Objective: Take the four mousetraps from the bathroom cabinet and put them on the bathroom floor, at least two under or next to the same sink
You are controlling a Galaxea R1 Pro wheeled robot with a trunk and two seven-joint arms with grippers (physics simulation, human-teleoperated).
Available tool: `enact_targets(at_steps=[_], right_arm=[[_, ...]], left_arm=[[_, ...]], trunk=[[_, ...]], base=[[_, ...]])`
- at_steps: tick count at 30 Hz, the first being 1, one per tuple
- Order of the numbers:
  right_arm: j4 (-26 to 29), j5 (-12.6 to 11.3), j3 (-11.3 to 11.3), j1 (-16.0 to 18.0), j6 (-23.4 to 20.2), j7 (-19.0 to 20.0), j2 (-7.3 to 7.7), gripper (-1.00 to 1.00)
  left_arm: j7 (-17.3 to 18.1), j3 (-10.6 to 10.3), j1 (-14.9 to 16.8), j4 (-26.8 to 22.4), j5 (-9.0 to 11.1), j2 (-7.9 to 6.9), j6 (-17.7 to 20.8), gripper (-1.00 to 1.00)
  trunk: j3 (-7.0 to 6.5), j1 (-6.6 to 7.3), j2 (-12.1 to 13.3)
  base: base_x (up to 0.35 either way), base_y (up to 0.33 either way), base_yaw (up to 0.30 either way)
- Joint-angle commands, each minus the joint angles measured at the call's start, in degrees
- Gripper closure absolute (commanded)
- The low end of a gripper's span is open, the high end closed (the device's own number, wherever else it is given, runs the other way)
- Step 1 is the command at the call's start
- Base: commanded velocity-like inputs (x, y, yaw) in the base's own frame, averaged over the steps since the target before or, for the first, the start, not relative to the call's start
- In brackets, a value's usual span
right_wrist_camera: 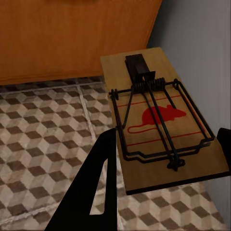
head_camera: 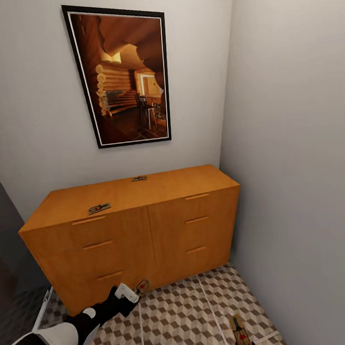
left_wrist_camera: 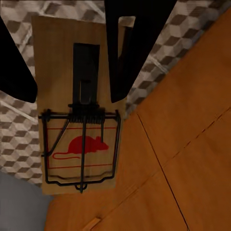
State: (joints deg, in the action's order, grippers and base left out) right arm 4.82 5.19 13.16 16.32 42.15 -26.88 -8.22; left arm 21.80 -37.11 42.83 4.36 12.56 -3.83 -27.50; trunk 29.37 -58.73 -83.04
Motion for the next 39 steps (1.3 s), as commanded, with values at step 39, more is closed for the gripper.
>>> enact_targets(at_steps=[39], right_arm=[[18.3,0.5,0.5,0.0,-17.7,6.0,1.45,1.0]], left_arm=[[-27.9,-0.3,-16.7,0.2,29.0,0.99,-18.8,1.0]], trunk=[[0.06,0.0,0.0]], base=[[0.0,0.0,0.0]])
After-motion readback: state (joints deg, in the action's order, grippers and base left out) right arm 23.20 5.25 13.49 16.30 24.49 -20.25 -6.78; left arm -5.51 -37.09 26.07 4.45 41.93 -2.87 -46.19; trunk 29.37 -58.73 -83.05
